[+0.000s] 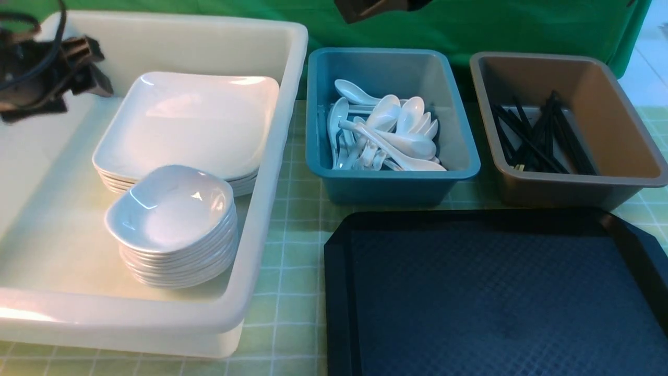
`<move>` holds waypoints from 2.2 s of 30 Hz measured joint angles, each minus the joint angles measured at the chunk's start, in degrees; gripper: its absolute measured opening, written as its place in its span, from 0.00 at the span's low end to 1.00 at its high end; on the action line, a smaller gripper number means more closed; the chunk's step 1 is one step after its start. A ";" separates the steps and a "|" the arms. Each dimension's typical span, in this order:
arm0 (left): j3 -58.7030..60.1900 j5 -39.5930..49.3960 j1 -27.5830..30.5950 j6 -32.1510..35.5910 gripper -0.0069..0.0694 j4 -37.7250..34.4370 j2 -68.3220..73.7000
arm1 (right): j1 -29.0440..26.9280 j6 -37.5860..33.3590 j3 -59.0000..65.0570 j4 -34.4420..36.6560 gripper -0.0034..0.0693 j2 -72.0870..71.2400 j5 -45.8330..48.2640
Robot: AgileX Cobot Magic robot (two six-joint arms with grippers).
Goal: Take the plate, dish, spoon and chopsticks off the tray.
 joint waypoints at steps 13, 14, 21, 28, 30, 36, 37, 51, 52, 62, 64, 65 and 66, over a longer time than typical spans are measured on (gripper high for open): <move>0.68 14.09 -26.29 5.75 0.07 -1.17 -31.67 | 0.00 21.71 22.10 -32.43 0.05 -32.78 -7.00; 2.40 13.82 -27.74 4.68 0.07 -0.91 -33.81 | 0.00 22.78 26.27 -33.23 0.05 -35.91 -9.55; 24.14 6.05 -30.63 0.34 0.07 5.31 -53.56 | 0.00 26.63 64.81 -35.56 0.05 -63.51 -38.61; 44.93 -5.09 -30.63 -3.88 0.07 9.37 -71.74 | 0.00 27.33 93.57 -36.25 0.06 -85.15 -63.61; 49.23 -7.90 -30.63 -4.05 0.07 9.56 -74.98 | 0.00 27.35 97.95 -36.31 0.06 -89.22 -67.13; 55.33 -10.72 -30.63 -4.10 0.07 11.36 -78.84 | 0.00 29.94 101.15 -36.43 0.12 -94.69 -68.07; 55.55 -10.09 -30.63 -4.10 0.07 11.63 -78.84 | 0.00 30.27 101.21 -36.43 0.13 -94.76 -67.70; 56.42 -9.33 -30.63 -4.10 0.07 13.69 -78.84 | 0.00 30.55 101.27 -36.43 0.19 -94.76 -64.84; 56.48 -9.33 -30.63 -4.10 0.07 13.79 -78.84 | 0.00 30.55 101.27 -36.43 0.19 -94.76 -64.84; 68.46 -30.40 -17.11 -4.05 0.07 16.86 -86.17 | 0.00 30.81 101.27 -36.43 0.21 -94.76 -64.66; 73.94 -35.65 -11.72 -4.05 0.07 17.06 -87.06 | 0.00 30.94 101.27 -36.43 0.22 -94.76 -64.66; 75.14 -35.68 -9.17 -4.05 0.07 17.34 -87.06 | 0.00 30.94 101.27 -36.43 0.22 -94.76 -64.66; 75.47 -34.07 -7.95 -4.05 0.07 17.88 -87.12 | 0.00 30.99 101.28 -36.43 0.22 -94.76 -64.56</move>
